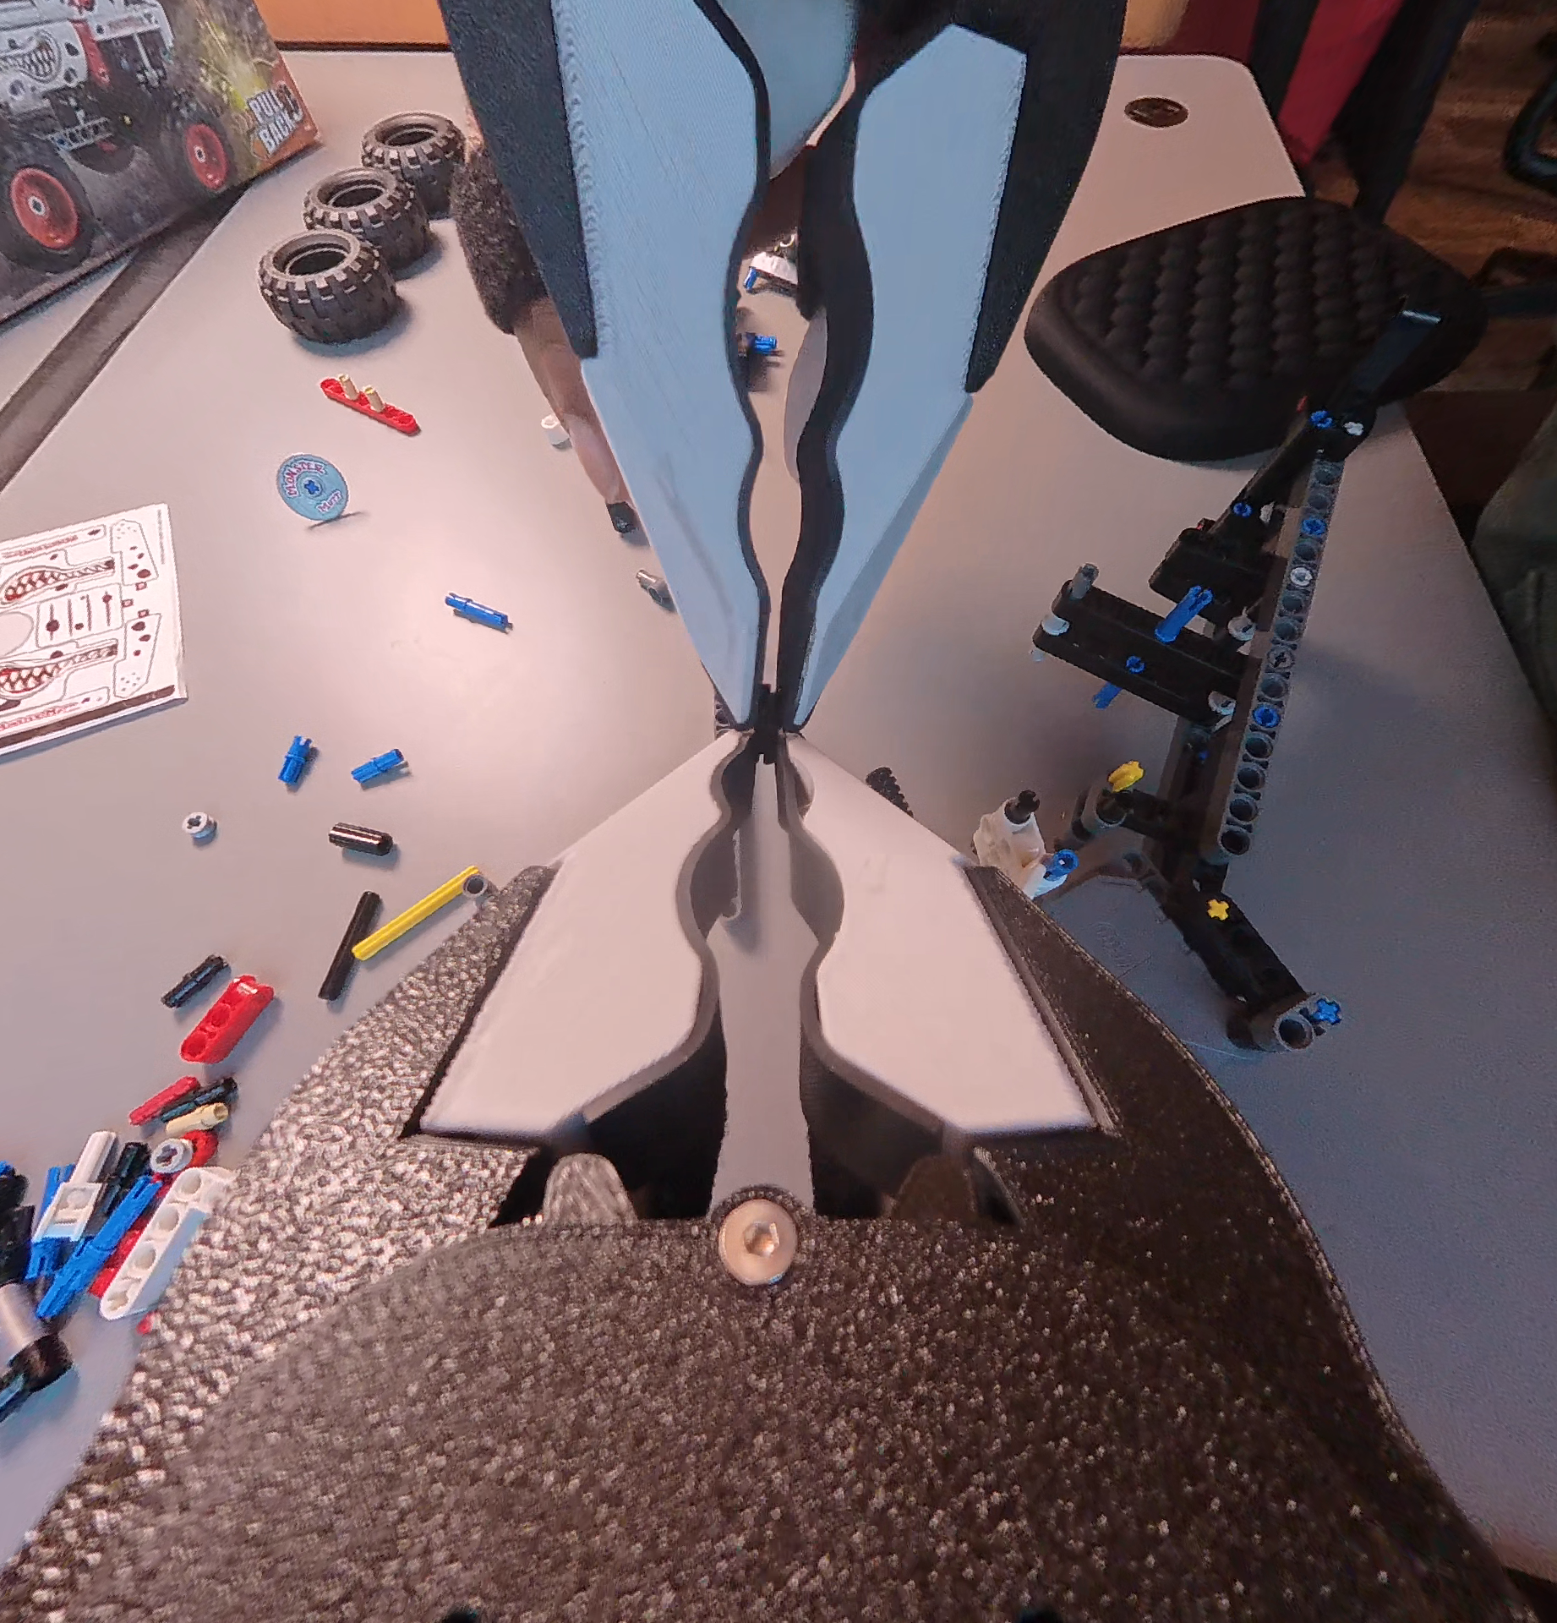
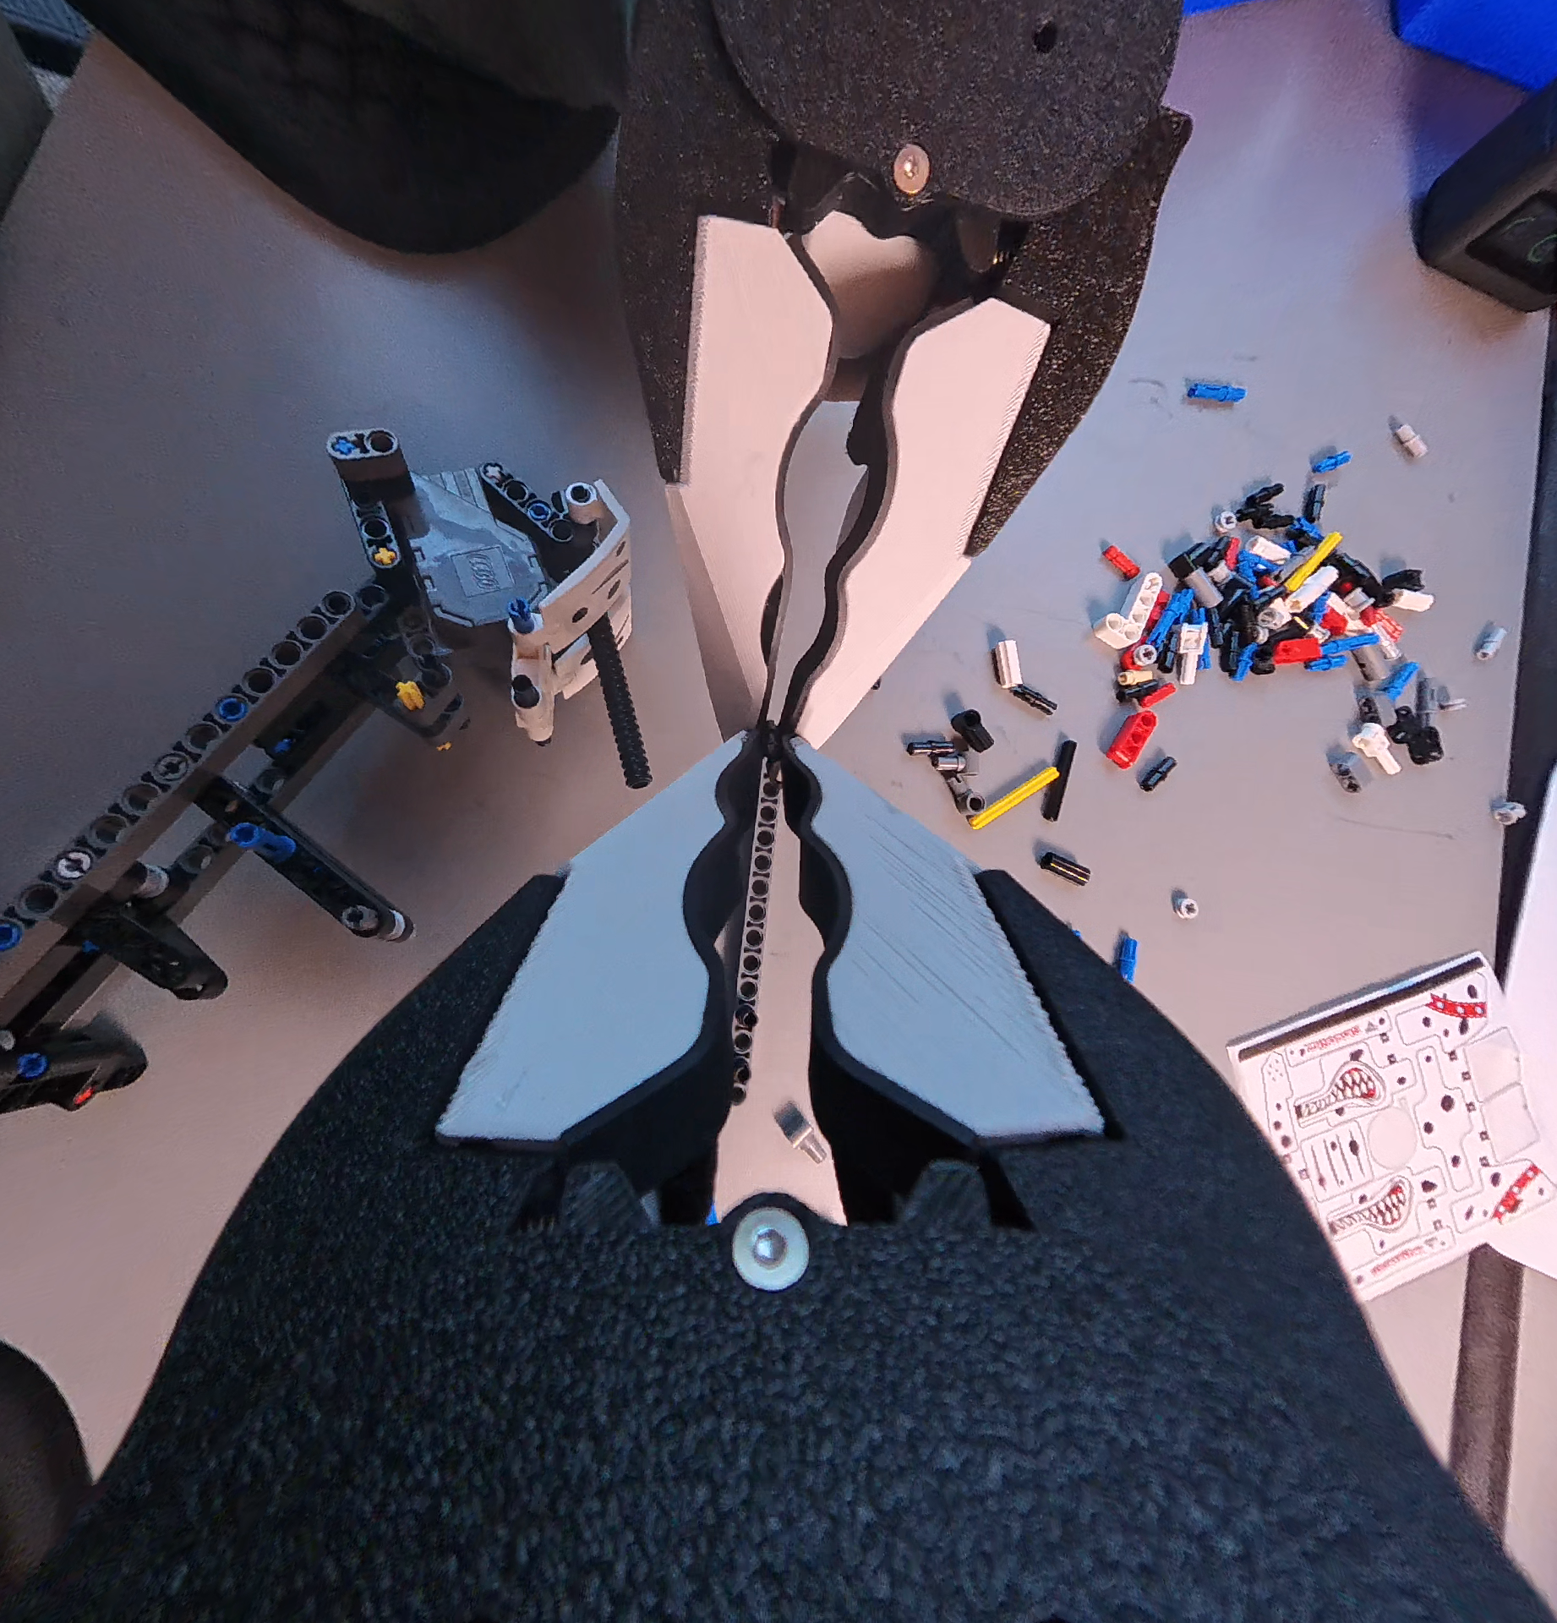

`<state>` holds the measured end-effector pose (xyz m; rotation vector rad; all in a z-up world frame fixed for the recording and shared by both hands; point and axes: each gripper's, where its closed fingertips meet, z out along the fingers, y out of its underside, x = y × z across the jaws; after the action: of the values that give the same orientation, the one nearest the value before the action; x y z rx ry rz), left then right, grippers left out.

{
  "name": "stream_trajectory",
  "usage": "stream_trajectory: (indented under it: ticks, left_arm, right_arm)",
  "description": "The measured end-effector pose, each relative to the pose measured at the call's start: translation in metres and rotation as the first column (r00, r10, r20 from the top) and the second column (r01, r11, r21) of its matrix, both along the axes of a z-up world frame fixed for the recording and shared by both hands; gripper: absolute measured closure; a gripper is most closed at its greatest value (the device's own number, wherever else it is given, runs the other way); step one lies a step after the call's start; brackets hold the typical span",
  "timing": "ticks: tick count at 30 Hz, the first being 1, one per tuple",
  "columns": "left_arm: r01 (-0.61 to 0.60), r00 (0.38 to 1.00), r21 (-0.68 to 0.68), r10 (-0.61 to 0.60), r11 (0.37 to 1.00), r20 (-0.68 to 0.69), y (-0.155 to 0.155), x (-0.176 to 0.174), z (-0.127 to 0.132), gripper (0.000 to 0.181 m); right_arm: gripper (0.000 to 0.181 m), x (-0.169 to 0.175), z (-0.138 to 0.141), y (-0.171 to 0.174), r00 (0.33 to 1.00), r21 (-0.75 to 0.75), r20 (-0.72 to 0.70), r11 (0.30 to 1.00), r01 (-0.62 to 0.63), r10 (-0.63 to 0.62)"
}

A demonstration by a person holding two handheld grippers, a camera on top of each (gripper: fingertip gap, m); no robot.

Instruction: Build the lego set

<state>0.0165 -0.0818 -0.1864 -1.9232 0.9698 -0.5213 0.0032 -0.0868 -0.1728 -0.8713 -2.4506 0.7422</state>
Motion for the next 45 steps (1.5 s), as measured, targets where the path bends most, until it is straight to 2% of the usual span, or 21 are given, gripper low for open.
stream_trajectory:
  ticks: [2,4,5,7,10,19,22,32,39,45]
  left_arm:
    - [-0.031,0.999,0.005,0.031,1.000,0.010,0.004,-0.002,0.000,0.176]
    - [-0.096,0.995,0.019,0.097,0.995,-0.035,0.013,-0.015,-0.007,0.151]
    - [-0.103,0.993,0.008,0.103,0.995,-0.058,0.013,-0.020,-0.012,0.149]
    - [-0.094,0.993,-0.042,0.090,0.995,-0.075,0.011,-0.023,-0.024,0.150]
    - [-0.070,0.990,-0.099,0.057,0.993,-0.131,0.006,-0.022,-0.042,0.153]
    - [-0.046,0.979,-0.142,0.016,0.989,-0.202,0.001,-0.019,-0.060,0.164]
    - [-0.043,0.979,-0.143,0.013,0.989,-0.202,0.001,-0.017,-0.060,0.174]
    - [-0.048,0.984,-0.155,0.020,0.987,-0.177,0.002,-0.017,-0.060,0.174]
    - [-0.047,0.985,-0.155,0.019,0.987,-0.173,0.002,-0.017,-0.060,0.174]
    - [-0.051,0.986,-0.154,0.025,0.987,-0.168,0.003,-0.016,-0.060,0.174]
  right_arm:
    - [0.178,-0.002,-0.001,0.004,1.000,0.004,0.002,1.000,0.016,-0.016]
    - [0.178,0.002,-0.008,0.016,0.998,0.017,0.051,0.999,0.045,-0.046]
    - [0.178,0.004,-0.016,0.026,0.995,0.045,0.078,0.997,0.062,-0.066]
    - [0.178,0.015,-0.035,0.037,0.982,0.077,0.172,0.995,0.070,-0.082]
    - [0.178,0.022,-0.051,0.037,0.970,0.106,0.231,0.993,0.049,-0.073]
    - [0.178,0.025,-0.062,0.039,0.956,0.145,0.287,0.989,0.023,-0.064]
    - [0.178,0.025,-0.063,0.039,0.952,0.158,0.299,0.987,0.012,-0.060]
    - [0.178,0.026,-0.063,0.040,0.910,0.227,0.414,0.970,-0.092,-0.011]
    - [0.178,0.026,-0.063,0.039,0.901,0.258,0.433,0.958,-0.126,0.002]
    - [0.178,0.028,-0.068,0.039,0.882,0.282,0.468,0.938,-0.203,0.051]
